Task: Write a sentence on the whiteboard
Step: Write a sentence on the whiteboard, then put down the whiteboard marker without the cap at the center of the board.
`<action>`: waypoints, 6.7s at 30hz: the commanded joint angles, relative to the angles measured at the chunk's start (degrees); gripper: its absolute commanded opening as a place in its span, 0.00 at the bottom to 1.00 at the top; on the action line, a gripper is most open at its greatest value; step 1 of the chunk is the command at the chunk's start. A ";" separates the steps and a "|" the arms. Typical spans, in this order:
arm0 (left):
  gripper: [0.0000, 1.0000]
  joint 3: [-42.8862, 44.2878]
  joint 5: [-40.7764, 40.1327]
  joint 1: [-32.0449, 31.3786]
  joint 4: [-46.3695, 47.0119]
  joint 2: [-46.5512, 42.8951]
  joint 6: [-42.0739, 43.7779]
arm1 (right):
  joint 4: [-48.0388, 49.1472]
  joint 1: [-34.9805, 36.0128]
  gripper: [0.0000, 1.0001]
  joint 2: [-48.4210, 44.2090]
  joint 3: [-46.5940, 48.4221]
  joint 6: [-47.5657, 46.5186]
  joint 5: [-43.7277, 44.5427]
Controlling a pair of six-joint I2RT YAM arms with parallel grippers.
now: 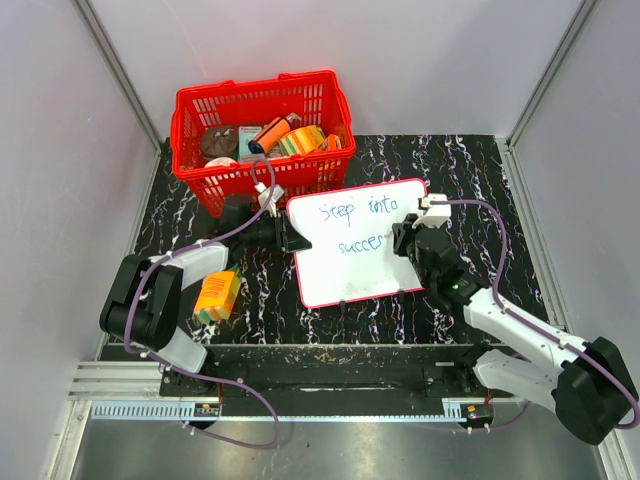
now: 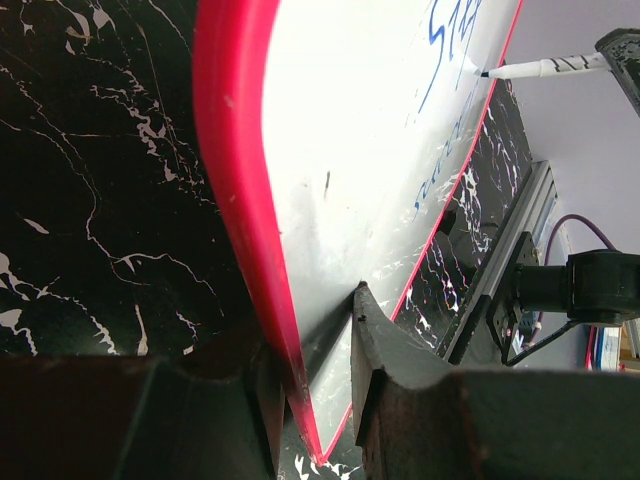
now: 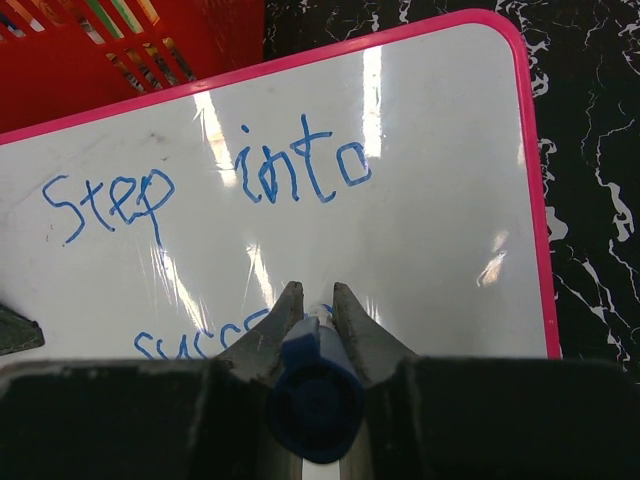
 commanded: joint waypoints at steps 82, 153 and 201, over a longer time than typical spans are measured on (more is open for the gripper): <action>0.00 -0.86 -13.91 -1.38 -5.24 3.16 10.00 | -4.95 -0.74 0.00 -1.47 0.16 1.00 -1.50; 0.00 -1.04 -14.53 -1.38 -5.41 2.37 10.09 | -15.06 -25.94 0.00 -14.05 8.24 12.51 -33.99; 0.00 -1.21 -14.44 -1.47 -4.89 1.93 10.27 | -9.97 -54.09 0.91 20.76 3.68 24.65 -51.95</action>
